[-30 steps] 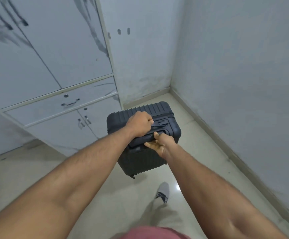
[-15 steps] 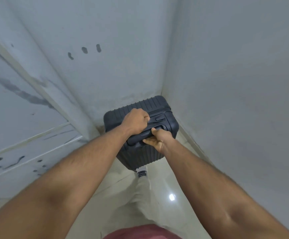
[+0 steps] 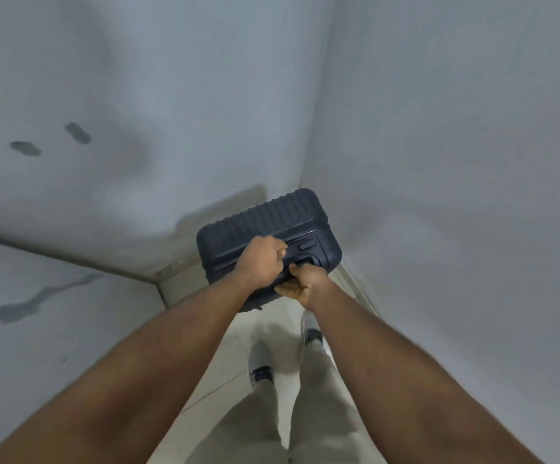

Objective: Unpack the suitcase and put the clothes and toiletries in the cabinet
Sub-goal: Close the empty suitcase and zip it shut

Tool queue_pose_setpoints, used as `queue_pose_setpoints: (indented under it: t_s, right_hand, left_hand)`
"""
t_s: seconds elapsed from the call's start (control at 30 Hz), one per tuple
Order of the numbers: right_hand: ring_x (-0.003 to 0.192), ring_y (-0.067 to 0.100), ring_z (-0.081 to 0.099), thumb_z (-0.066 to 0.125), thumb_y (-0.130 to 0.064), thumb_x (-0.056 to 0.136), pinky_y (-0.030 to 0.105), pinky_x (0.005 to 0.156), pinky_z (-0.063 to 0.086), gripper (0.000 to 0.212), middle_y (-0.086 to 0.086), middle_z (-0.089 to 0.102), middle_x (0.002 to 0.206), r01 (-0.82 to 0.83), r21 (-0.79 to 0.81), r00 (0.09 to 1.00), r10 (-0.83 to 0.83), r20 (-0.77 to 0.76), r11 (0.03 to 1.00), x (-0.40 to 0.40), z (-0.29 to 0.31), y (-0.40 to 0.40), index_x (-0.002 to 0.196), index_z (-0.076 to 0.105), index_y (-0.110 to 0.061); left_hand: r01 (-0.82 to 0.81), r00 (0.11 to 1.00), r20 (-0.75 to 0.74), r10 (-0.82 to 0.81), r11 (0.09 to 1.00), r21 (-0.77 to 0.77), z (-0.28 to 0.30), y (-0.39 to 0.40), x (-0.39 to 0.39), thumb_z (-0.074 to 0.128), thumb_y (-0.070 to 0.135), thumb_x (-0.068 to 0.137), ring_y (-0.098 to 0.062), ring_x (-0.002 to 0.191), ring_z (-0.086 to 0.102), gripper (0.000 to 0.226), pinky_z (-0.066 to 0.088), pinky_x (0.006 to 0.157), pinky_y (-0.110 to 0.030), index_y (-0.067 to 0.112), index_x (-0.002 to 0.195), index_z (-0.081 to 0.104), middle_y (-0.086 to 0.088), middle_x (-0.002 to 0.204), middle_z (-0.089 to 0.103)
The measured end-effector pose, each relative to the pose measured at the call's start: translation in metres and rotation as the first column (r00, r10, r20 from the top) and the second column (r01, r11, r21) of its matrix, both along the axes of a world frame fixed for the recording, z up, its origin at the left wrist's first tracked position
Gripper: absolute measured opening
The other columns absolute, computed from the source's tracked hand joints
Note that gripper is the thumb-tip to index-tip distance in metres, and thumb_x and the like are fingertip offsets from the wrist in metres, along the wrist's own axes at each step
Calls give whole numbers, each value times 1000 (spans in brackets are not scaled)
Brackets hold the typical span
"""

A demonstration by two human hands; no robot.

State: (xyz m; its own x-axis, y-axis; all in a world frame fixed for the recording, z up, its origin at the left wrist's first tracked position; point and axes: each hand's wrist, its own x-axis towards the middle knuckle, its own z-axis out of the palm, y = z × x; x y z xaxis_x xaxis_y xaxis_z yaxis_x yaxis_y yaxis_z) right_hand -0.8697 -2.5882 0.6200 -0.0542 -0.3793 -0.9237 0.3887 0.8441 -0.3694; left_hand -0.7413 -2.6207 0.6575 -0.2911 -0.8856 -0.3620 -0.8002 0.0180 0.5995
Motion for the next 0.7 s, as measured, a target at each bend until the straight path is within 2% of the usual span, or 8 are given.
queue_pose_setpoints:
  t_s: [0.07,0.17,0.27,0.37,0.47,0.53,0.63,0.7]
  right_hand:
    - [112,45,67,54,-6,106,51,72,59,27,25,66,125,-46,24,999,46,1,999,-11,-23,-39,131,60,2]
    - [99,42,68,54,-7,106,51,70,58,28,24,65,126,-127,45,992,127,10,991,-22,-61,-93,132,58,0]
    - [110,45,66,50,-7,107,54,84,56,28,25,64,129,-184,100,983,184,4,978,-33,-97,-136,133,56,2]
    - [114,44,62,47,-5,108,53,86,51,22,21,60,124,-222,145,975,223,6,964,-44,-123,-171,127,54,1]
    - [109,38,56,47,-2,108,58,95,52,28,19,57,128,-225,152,974,225,16,962,-51,-152,-201,135,53,-2]
    - [113,37,55,48,0,107,62,102,51,33,18,58,136,-218,152,976,219,11,964,-53,-170,-215,139,53,-3]
    - [129,41,54,50,3,105,62,102,52,35,18,58,134,-138,146,990,140,-5,980,-53,-200,-228,139,54,-4]
    - [121,38,59,51,3,104,61,99,54,37,18,61,137,-89,120,996,91,-9,989,-53,-221,-232,140,55,-3]
  left_hand:
    - [10,999,31,-11,1000,20,-27,-35,-10,50,-2,85,-30,62,55,28,50,61,-48,10,60,48,-12,65,58]
    - [-60,998,33,58,997,51,-69,-83,-20,53,-1,90,-28,72,63,19,57,71,-46,3,81,70,-12,79,69]
    - [-91,996,31,89,991,102,-109,-120,-32,51,1,94,-27,85,67,24,58,84,-44,0,102,74,-13,95,73]
    - [-113,994,17,112,982,150,-140,-149,-46,49,2,97,-27,96,68,30,56,93,-39,2,116,73,-13,105,73]
    - [-93,996,3,94,985,148,-167,-171,-57,52,2,97,-31,96,67,27,54,93,-40,-5,114,72,-18,104,72]
    - [-84,996,-9,85,989,123,-182,-181,-61,54,4,95,-31,91,66,25,54,89,-41,-8,108,72,-21,100,71]
    - [-73,997,11,72,989,127,-205,-193,-63,55,1,93,-26,82,62,18,49,77,-32,-5,100,71,-18,95,69]
    - [-43,998,42,37,991,128,-219,-199,-64,54,0,92,-27,85,63,17,47,74,-30,1,100,69,-14,96,67]
